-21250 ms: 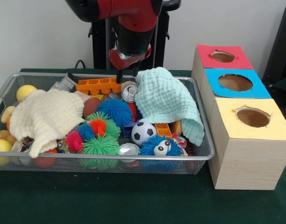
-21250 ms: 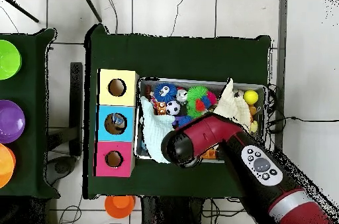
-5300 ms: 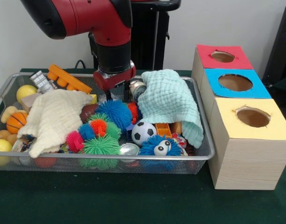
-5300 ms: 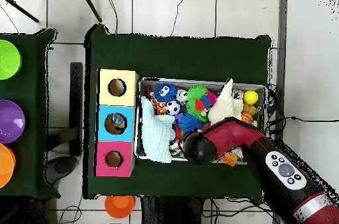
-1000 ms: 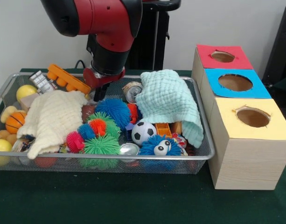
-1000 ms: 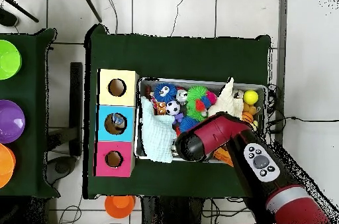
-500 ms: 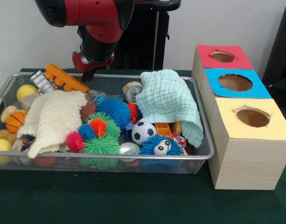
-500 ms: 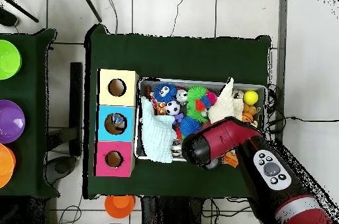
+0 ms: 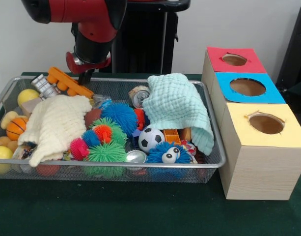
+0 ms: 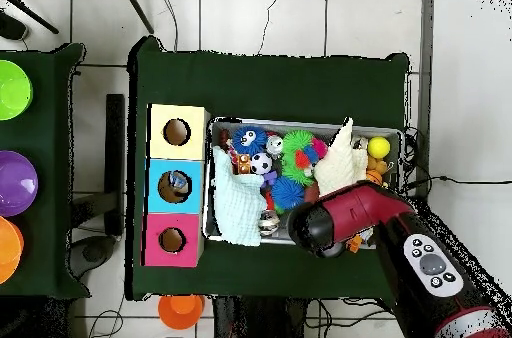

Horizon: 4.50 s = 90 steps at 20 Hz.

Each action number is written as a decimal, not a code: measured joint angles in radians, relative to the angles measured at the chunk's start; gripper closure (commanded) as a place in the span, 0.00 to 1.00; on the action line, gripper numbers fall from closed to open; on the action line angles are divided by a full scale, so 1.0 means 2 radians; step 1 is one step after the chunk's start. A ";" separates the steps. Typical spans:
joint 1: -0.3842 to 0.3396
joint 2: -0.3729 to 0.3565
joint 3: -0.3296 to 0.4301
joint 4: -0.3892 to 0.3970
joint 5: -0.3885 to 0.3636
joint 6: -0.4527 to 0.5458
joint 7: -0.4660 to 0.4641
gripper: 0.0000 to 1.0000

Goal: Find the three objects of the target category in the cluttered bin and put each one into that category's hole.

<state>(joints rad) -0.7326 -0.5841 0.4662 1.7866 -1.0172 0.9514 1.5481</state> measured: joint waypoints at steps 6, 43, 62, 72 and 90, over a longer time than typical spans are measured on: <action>-0.030 0.019 0.013 0.012 0.002 -0.059 0.000 1.00; -0.072 0.011 0.079 0.054 0.027 -0.110 0.000 0.00; -0.072 0.022 0.079 0.054 0.026 -0.172 0.000 0.00; -0.049 0.023 0.067 0.054 -0.012 -0.184 0.000 0.00; 0.023 0.026 0.008 0.029 -0.040 -0.183 0.000 0.00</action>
<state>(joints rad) -0.6858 -0.5330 0.4813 1.8437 -1.0964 0.5859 1.5481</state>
